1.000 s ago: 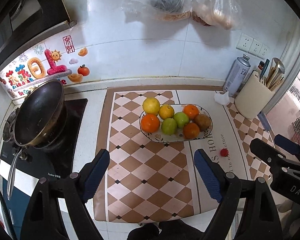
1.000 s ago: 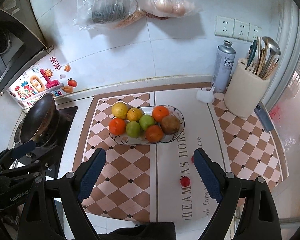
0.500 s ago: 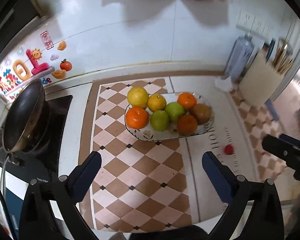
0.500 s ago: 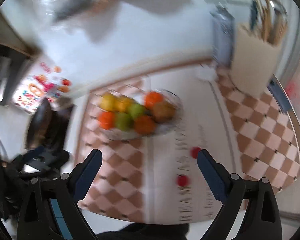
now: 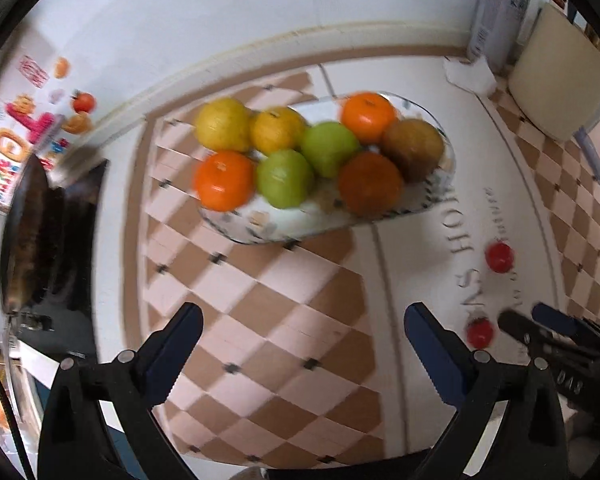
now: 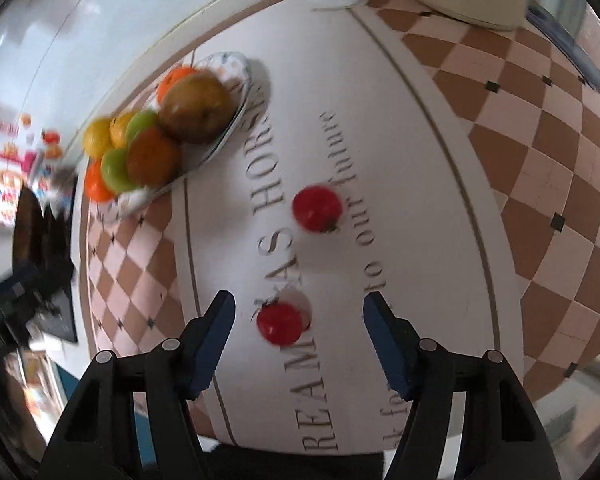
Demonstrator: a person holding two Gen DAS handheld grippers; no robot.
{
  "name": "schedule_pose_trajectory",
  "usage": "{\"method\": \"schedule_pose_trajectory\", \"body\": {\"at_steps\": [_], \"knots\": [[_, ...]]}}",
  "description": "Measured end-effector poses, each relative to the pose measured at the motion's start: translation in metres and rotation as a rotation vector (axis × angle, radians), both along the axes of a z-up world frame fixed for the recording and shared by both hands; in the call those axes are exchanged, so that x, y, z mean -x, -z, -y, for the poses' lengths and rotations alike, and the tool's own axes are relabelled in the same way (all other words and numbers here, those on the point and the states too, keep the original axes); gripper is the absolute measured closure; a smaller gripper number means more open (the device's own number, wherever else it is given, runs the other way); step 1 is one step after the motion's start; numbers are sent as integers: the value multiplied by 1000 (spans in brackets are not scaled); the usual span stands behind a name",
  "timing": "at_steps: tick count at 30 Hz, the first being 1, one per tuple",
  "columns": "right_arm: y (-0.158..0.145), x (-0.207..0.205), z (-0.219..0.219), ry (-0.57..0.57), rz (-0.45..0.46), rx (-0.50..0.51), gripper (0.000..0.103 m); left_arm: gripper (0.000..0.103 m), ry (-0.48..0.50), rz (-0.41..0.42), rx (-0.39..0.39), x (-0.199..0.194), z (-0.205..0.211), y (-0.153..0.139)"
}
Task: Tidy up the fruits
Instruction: 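Grasp a red tomato with the left gripper while the right gripper grasps the other, then carry both red tomatoes onto the plate while both grippers open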
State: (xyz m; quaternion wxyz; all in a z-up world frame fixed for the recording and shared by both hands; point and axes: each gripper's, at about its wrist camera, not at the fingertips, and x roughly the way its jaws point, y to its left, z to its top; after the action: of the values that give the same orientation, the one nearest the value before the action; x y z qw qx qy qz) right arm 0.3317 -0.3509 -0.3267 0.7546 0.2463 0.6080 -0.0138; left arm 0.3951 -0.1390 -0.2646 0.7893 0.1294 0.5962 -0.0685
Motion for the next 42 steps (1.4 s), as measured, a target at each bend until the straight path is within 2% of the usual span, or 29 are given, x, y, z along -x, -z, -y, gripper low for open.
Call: {"method": "schedule_pose_trajectory", "body": {"at_steps": [2, 9, 11, 13, 16, 21, 23, 24, 25, 26, 27, 28, 29, 32, 34, 38, 42], "knots": [[0, -5, 9, 11, 27, -3, 36, 0, 6, -42, 29, 0, 8, 10], [14, -41, 7, -104, 64, 27, 58, 0, 2, -125, -22, 2, 29, 45], [24, -49, 2, -134, 57, 35, 67, 0, 0, -139, -27, 3, 31, 50], [30, -52, 2, -143, 67, 32, 70, 0, 2, -151, -22, 5, 34, 53], [29, -46, 7, -123, 83, 37, 70, 0, 18, -189, 18, 5, 44, 56], [12, -13, 36, -36, 107, 28, 70, 0, 35, -339, 194, 7, 70, 69], [9, 1, 49, 1, 100, 33, 70, 0, 65, -359, 223, 10, 84, 72], [9, 6, 53, 11, 96, 34, 70, 3, 90, -361, 232, 13, 92, 72], [9, 11, 57, 23, 92, 36, 70, 10, 112, -358, 231, 16, 99, 73], [9, 16, 61, 36, 87, 41, 70, 22, 136, -357, 227, 19, 106, 74], [9, 21, 66, 45, 83, 45, 70, 30, 159, -363, 222, 23, 114, 75], [10, 25, 69, 58, 79, 48, 70, 46, 178, -369, 214, 26, 119, 77], [10, 28, 71, 75, 78, 49, 70, 55, 197, -375, 205, 29, 125, 80], [10, 36, 77, 110, 82, 49, 70, 63, 242, -375, 180, 37, 136, 85], [7, 38, 78, 123, 89, 48, 70, 65, 265, -366, 161, 42, 143, 86], [3, 40, 73, 131, 101, 50, 70, 75, 281, -362, 145, 45, 148, 88], [0, 42, 70, 125, 105, 55, 70, 77, 277, -363, 156, 45, 147, 90]]}}
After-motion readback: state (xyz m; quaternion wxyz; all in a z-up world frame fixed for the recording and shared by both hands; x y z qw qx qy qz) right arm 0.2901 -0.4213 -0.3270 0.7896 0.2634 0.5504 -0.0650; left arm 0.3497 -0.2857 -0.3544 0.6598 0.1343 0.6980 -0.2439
